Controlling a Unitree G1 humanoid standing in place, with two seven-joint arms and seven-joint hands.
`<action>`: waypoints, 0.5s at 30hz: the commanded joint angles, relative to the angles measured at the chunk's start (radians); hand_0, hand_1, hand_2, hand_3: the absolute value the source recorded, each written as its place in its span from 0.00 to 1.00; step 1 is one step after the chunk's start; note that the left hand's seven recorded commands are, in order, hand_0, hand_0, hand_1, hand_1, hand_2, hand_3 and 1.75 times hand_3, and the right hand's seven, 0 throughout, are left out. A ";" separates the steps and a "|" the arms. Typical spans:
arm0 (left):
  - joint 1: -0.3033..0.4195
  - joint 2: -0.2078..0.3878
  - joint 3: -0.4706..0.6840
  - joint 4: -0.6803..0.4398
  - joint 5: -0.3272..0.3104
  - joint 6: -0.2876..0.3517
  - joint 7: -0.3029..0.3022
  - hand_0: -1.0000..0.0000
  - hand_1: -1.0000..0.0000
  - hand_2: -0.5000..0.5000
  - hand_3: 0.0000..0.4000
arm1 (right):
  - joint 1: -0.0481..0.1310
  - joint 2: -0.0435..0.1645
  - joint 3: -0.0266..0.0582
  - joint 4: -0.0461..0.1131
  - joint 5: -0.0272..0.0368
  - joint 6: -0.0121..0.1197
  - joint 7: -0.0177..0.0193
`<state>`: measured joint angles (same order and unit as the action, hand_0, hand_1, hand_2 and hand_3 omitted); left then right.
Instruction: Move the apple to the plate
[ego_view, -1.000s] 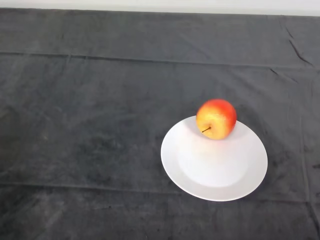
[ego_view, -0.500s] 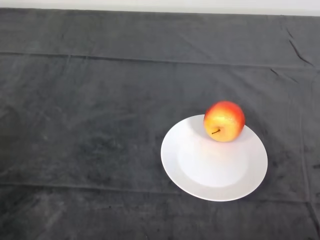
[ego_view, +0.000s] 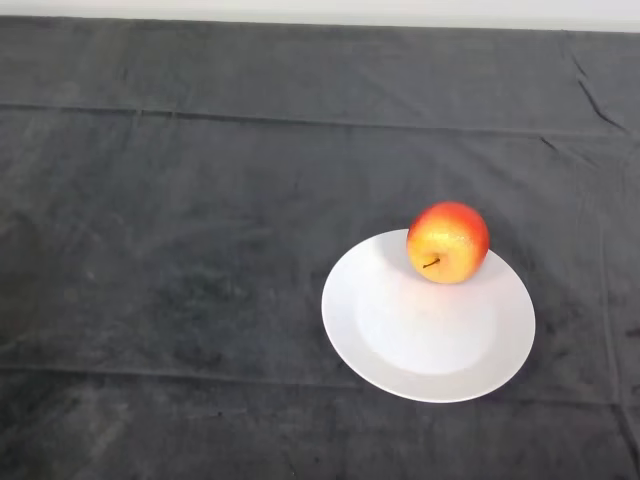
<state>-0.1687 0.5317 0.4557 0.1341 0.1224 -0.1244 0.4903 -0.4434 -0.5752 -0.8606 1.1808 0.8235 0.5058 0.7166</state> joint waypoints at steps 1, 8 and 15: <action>-0.018 0.035 0.038 -0.002 0.016 -0.001 -0.008 1.00 1.00 0.50 0.00 | 0.016 -0.024 -0.0158 -0.005 0.0103 -0.001 -0.0025; -0.020 0.033 0.040 0.005 0.018 -0.006 -0.012 1.00 1.00 0.50 0.00 | 0.016 -0.024 -0.0158 -0.005 0.0103 -0.001 -0.0025; -0.021 0.031 0.041 0.000 0.020 0.000 -0.016 1.00 1.00 0.50 0.00 | 0.016 -0.024 -0.0158 -0.005 0.0103 -0.002 -0.0025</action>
<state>-0.1694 0.5317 0.4557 0.1341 0.1280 -0.1244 0.4776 -0.4434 -0.5752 -0.8606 1.1808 0.8235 0.5058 0.7166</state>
